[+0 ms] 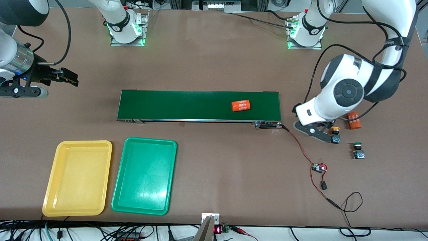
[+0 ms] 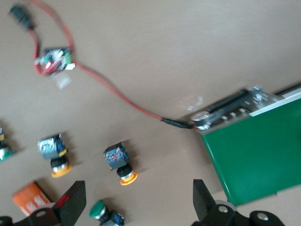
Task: Sort buttons by color to trays
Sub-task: 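Grasp an orange-capped button with the left gripper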
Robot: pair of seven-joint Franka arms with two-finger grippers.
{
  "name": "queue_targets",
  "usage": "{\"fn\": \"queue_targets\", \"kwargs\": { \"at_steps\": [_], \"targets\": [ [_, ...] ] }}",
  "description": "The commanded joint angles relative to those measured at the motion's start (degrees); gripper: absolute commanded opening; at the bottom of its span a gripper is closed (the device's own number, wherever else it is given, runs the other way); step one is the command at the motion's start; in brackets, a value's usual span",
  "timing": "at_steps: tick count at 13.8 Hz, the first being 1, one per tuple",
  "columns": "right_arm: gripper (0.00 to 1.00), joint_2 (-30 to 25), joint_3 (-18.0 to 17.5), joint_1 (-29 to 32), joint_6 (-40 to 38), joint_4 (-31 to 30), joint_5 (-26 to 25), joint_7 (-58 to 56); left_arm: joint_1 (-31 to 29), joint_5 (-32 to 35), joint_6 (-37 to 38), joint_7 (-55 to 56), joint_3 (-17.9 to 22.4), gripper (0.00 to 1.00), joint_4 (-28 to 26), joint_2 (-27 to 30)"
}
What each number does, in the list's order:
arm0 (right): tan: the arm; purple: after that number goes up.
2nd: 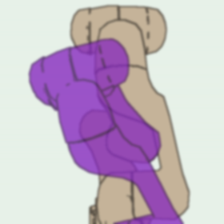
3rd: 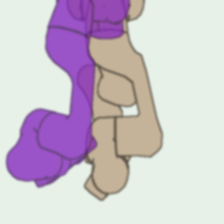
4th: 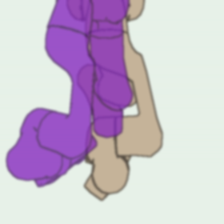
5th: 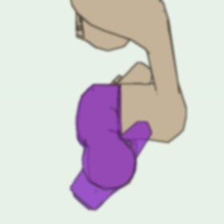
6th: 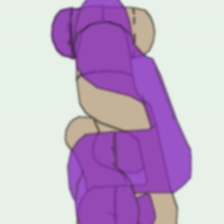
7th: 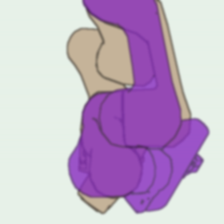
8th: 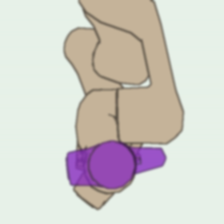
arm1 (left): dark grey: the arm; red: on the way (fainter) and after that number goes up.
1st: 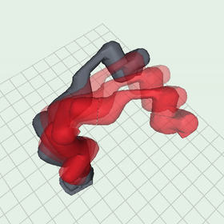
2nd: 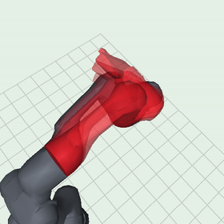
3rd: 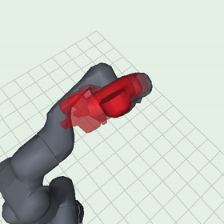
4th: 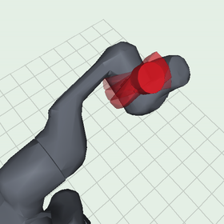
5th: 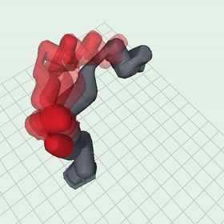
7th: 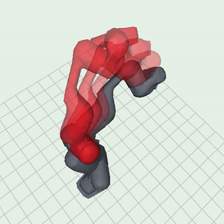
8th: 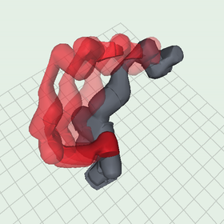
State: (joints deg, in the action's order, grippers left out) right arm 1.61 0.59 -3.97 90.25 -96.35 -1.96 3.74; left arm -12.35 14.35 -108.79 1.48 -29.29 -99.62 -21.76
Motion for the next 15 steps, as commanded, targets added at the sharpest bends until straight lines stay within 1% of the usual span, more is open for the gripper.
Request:
{"fn": "queue_targets", "kwargs": {
  "at_steps": [1, 3, 5, 6, 7, 9, 10, 12, 13, 15],
  "targets": [
    [1.00, -0.56, -0.24, -0.07, 0.28, -0.76, 0.29, 0.48, -1.71, -0.37, 1.47, 7.20, -0.06, 1.00, 1.44, -1.00],
    [1.00, -0.56, -0.33, 0.02, 0.28, -0.76, 0.29, 0.48, -2.50, -0.37, 2.87, 10.19, 0.03, 1.00, 1.53, -3.02],
    [1.00, -0.56, -0.33, 0.02, 0.37, -0.76, 0.29, 0.48, -4.43, -0.29, 3.50, 10.29, 0.38, 1.00, 1.62, -3.46],
    [1.00, -0.56, -0.33, 0.02, 0.28, -0.76, 0.29, 0.39, -4.88, -0.37, 3.50, 10.29, 1.60, 1.00, 1.97, -4.59],
    [1.00, -0.56, -0.33, 0.02, 0.28, -0.76, 0.29, 0.39, -5.14, -0.28, 3.84, 9.95, 2.39, 1.00, 3.54, -5.04],
    [1.00, -0.56, -0.33, 0.02, 0.37, -0.76, 0.29, 0.39, -5.14, -0.28, 7.87, 10.38, 2.49, 1.00, 4.96, -5.40],
    [1.00, -0.56, -0.33, 0.02, 0.37, -0.76, 0.29, 0.39, -5.23, -0.37, 7.98, 11.60, 2.49, 1.00, 4.87, -5.40],
    [1.00, -0.56, -0.33, 0.02, 0.37, -0.76, 0.38, 0.48, -5.32, -0.37, 7.89, 13.63, 2.49, 1.00, 4.08, -5.92],
    [1.00, -0.56, -0.33, 0.02, 0.28, -0.76, 0.38, 0.48, -5.84, -0.37, 7.80, 13.89, 2.40, 1.00, 2.95, -6.79],
    [1.00, -0.56, -0.33, 0.10, 0.36, -0.76, 0.38, 0.39, -5.93, -0.28, 6.76, 15.03, 2.40, 1.00, -0.73, -6.28]
  ]
}}
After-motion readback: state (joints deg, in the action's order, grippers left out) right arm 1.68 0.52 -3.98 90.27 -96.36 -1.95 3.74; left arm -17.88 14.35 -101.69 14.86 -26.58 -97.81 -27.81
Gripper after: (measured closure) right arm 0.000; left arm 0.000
